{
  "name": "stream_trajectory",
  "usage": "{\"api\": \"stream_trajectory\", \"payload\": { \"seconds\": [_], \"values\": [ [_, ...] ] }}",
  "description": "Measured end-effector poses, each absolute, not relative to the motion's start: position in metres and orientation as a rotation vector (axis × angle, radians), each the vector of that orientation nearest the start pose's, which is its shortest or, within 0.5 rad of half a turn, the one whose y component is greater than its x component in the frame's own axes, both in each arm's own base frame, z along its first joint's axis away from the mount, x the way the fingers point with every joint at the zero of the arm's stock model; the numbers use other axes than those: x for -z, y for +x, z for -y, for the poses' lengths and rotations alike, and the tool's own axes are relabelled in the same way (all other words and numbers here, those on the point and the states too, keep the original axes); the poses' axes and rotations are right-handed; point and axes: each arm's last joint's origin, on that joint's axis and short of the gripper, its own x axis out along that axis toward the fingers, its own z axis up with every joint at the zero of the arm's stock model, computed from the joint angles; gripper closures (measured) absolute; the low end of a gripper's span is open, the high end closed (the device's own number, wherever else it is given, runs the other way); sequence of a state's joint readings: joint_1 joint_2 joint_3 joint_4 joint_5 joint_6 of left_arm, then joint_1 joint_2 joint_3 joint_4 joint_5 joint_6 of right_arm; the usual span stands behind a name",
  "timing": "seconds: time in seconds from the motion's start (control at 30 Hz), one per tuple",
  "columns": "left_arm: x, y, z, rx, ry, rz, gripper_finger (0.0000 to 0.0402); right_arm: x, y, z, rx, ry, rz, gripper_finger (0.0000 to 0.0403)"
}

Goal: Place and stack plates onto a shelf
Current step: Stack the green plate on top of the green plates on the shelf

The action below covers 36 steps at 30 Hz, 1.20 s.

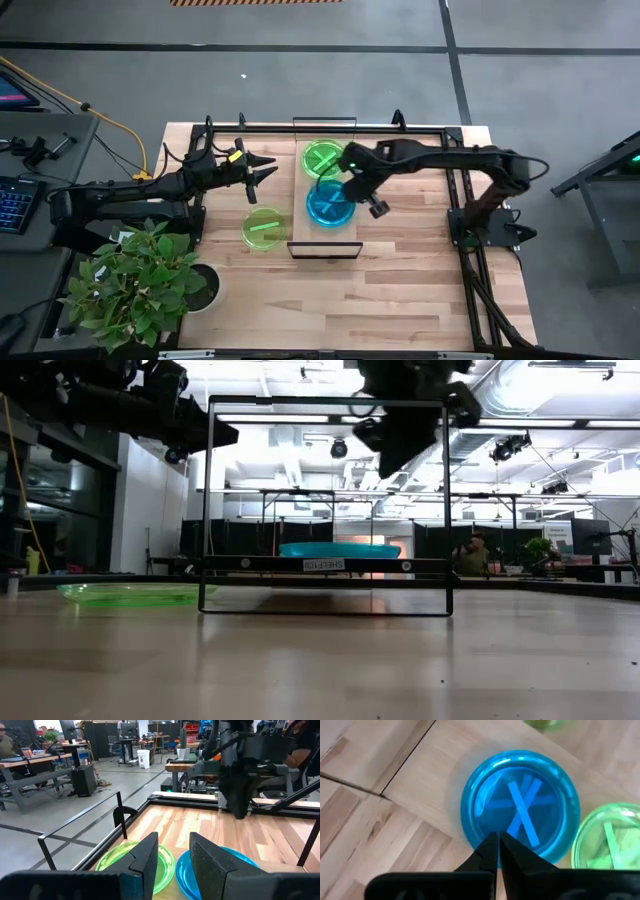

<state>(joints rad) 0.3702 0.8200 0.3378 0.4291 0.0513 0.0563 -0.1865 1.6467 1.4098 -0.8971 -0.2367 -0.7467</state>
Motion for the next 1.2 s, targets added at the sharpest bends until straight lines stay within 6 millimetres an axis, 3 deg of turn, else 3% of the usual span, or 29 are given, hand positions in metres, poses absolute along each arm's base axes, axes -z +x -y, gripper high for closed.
{"api": "stream_trajectory", "payload": {
  "seconds": [0.17, 0.37, 0.57, 0.7, 0.8, 0.93, 1.07, 1.2],
  "values": [
    [-0.231, 0.17, -0.064, -0.317, 0.045, -0.061, 0.0298, -0.273, 0.291, 0.052, -0.356, -0.403, -0.917, 0.0403],
    [-0.231, 0.17, -0.064, -0.317, 0.045, -0.06, 0.0298, -0.268, 0.259, 0.048, -0.231, -0.428, -0.652, 0.0403],
    [-0.231, 0.169, -0.065, -0.337, 0.046, -0.06, 0.0298, -0.262, 0.252, 0.049, -0.064, -0.528, -0.33, 0.0403],
    [-0.231, 0.169, -0.065, -0.34, 0.046, -0.06, 0.0298, -0.252, 0.252, 0.051, 0.06, -0.563, -0.242, 0.0403],
    [-0.231, 0.169, -0.065, -0.34, 0.046, -0.06, 0.0298, -0.253, 0.251, 0.057, 0.218, -0.448, -0.227, 0.0403],
    [-0.231, 0.169, -0.065, -0.341, 0.054, -0.062, 0.0298, -0.26, 0.244, 0.079, 0.501, -0.107, -0.136, 0.0403],
    [-0.231, 0.169, -0.065, -0.352, 0.07, -0.065, 0.0298, -0.256, 0.239, 0.093, 0.468, 0.045, -0.113, 0.0403],
    [-0.231, 0.169, -0.065, -0.354, 0.072, -0.065, 0.0298, -0.249, 0.237, 0.094, 0.421, 0.068, -0.133, 0.0403]
  ]
}}
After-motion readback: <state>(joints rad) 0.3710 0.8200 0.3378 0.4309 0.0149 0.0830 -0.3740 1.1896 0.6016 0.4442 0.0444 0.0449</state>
